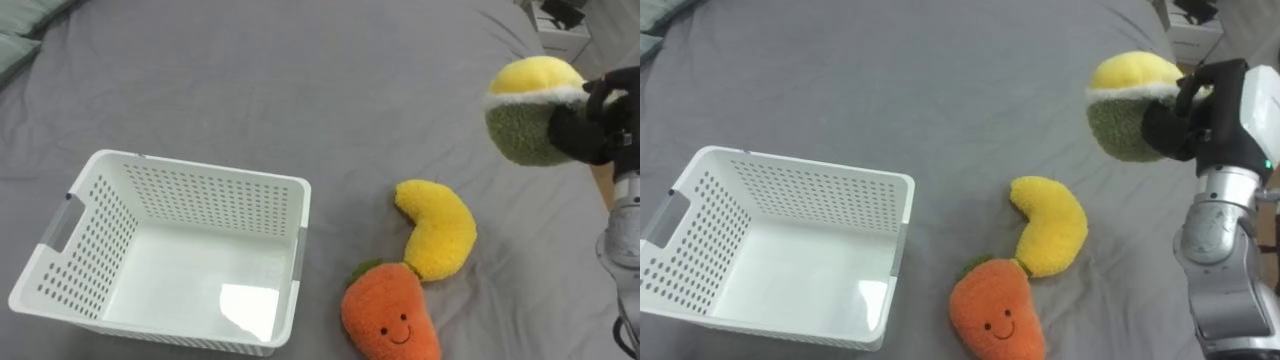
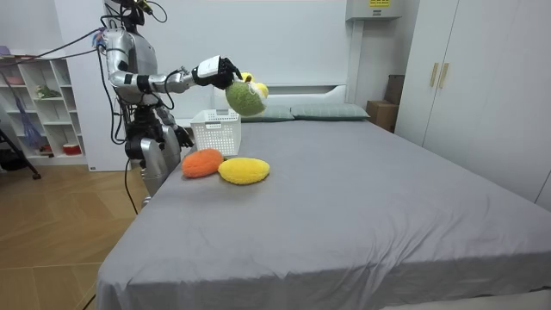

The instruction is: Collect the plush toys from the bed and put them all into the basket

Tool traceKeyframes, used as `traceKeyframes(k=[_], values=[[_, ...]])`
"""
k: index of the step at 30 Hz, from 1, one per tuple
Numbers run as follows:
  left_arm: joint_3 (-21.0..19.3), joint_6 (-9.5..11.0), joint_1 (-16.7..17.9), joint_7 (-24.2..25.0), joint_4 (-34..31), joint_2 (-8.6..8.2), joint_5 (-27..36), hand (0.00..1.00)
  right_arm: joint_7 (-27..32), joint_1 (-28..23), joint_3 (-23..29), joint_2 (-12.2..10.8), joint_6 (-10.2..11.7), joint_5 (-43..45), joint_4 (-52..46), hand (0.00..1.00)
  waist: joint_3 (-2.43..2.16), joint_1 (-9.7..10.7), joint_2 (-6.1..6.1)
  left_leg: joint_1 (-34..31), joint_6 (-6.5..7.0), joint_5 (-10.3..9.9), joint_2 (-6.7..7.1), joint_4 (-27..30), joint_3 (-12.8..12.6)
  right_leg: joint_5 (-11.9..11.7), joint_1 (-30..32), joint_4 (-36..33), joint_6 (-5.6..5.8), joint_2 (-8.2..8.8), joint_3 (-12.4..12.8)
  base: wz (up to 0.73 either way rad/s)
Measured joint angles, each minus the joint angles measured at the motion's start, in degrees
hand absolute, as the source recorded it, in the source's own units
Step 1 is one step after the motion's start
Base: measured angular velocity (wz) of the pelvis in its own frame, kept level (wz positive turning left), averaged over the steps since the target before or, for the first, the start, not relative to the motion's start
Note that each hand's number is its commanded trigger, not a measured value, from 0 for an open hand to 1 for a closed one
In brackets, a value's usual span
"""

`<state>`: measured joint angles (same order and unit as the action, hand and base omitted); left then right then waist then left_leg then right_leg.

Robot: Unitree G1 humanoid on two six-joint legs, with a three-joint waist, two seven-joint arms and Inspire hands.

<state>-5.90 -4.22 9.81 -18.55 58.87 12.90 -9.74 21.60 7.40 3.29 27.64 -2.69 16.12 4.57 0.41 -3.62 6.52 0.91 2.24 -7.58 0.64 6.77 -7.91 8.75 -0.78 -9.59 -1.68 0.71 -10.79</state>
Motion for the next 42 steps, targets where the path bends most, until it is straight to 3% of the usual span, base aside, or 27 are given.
traceKeyframes(k=[2, 8, 13, 16, 19, 21, 25, 34, 42], values=[[-0.1, 0.0, 0.1, 0.0, -0.2, -0.53, 0.0, 0.00, -1.6, -0.1, -0.1, -0.7, -1.1, 0.0, -4.9, 1.00, 0.17, -0.1, 0.26, 0.2, 0.05, -0.2, 0.01, 0.0, 0.1, 0.1, -0.2, 0.1, 0.12, 0.04, -0.1, 0.00], [0.4, 0.0, -0.1, -0.7, -0.3, -0.96, -0.1, 0.00, -5.5, -0.1, -4.6, -1.0, -1.1, 0.0, -15.4, 1.00, 0.11, -1.5, 0.47, 0.3, 0.09, -0.3, 0.09, 0.0, 0.2, 0.2, -0.4, 0.1, 0.12, 0.07, 0.0, 0.01], [0.5, -0.2, 0.0, -1.2, -1.1, -1.17, -1.5, 0.00, -9.6, 0.3, -7.3, -2.1, -1.8, 1.2, -16.9, 1.00, 0.11, -3.1, 0.41, 0.3, 0.12, -0.3, 0.09, 0.0, 0.4, 0.2, -0.4, -0.1, 0.13, 0.10, -0.3, 0.02], [0.6, -0.4, 0.0, -1.3, -1.1, -1.29, -3.6, 0.00, -11.0, 0.3, -9.5, -3.9, -3.2, 3.8, -18.2, 1.00, 0.03, -4.1, 0.10, 0.2, 0.12, -0.3, 0.08, 0.1, 0.6, 0.2, -0.5, -0.2, 0.12, 0.10, -0.4, 0.00], [1.5, -0.4, -0.2, -1.2, -1.1, -1.38, -5.3, 0.00, -12.2, 0.3, -12.1, -6.2, -3.2, 6.8, -18.4, 1.00, 0.02, -4.9, -0.60, 0.2, 0.15, -0.4, 0.10, 0.3, 0.9, 0.2, -0.9, -0.2, 0.12, 0.09, -0.5, 0.02], [1.9, -0.4, -0.3, -1.1, -1.1, -1.78, -6.2, 0.00, -13.0, 0.5, -14.1, -6.5, -3.2, 8.1, -18.4, 1.00, -0.18, -5.9, -1.12, 0.3, 0.17, -0.7, 0.11, 0.7, 0.9, 0.2, -1.0, -0.2, 0.12, 0.09, -0.4, 0.00], [3.0, -0.7, -0.2, -1.1, -1.0, -2.08, -6.2, 0.00, -15.4, 0.5, -18.3, -6.9, -3.2, 8.1, -18.6, 1.00, -0.11, -7.1, -1.59, 0.3, 0.16, -0.7, 0.18, 1.1, 1.8, 0.2, -1.3, -0.2, 0.12, 0.15, -1.4, 0.09], [3.9, -3.4, -0.4, -0.6, 0.3, -2.53, -7.6, 0.00, -21.2, 0.6, -23.0, -10.8, -5.8, 11.2, -18.7, 1.00, -0.42, -9.2, -0.61, -0.7, 0.08, -0.6, 0.18, 1.0, 2.7, 0.2, -1.2, 0.0, 0.12, 0.14, -2.2, 0.06], [5.0, -3.1, -1.8, -1.3, 0.2, -2.97, -8.6, 0.00, -26.0, 0.6, -28.5, -13.9, -6.1, 11.6, -18.7, 1.00, -0.17, -9.5, -0.07, -1.6, 0.08, -0.6, 0.30, 1.8, 4.1, 0.2, -1.2, 0.0, 0.12, 0.28, -3.5, 0.10]])
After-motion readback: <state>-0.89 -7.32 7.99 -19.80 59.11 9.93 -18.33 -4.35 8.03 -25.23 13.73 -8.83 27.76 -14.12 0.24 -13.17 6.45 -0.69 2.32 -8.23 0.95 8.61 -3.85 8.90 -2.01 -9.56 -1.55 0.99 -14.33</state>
